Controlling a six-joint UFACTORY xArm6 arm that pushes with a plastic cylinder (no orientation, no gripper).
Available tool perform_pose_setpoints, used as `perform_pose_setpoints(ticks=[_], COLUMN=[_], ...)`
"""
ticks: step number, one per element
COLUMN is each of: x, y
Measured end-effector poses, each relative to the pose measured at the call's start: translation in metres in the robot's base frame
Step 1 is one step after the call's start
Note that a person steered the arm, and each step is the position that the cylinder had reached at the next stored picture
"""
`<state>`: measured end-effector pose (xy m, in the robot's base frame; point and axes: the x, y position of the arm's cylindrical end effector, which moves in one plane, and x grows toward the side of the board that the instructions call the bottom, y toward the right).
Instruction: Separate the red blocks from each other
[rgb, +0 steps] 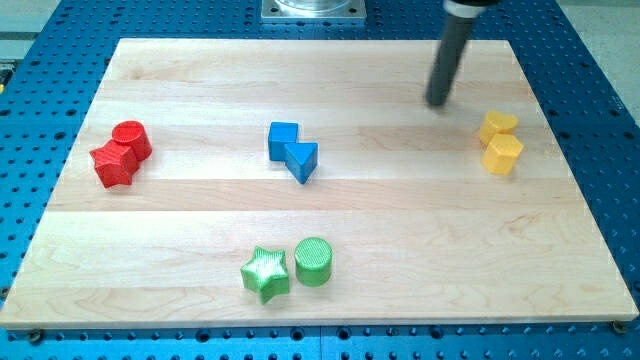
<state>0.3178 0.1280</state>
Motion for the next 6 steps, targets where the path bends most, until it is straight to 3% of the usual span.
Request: perform_pose_setpoints(ticks=[4, 5, 6], x=[0.002, 0.011, 0.048], y=[-0.279, -0.353, -0.382])
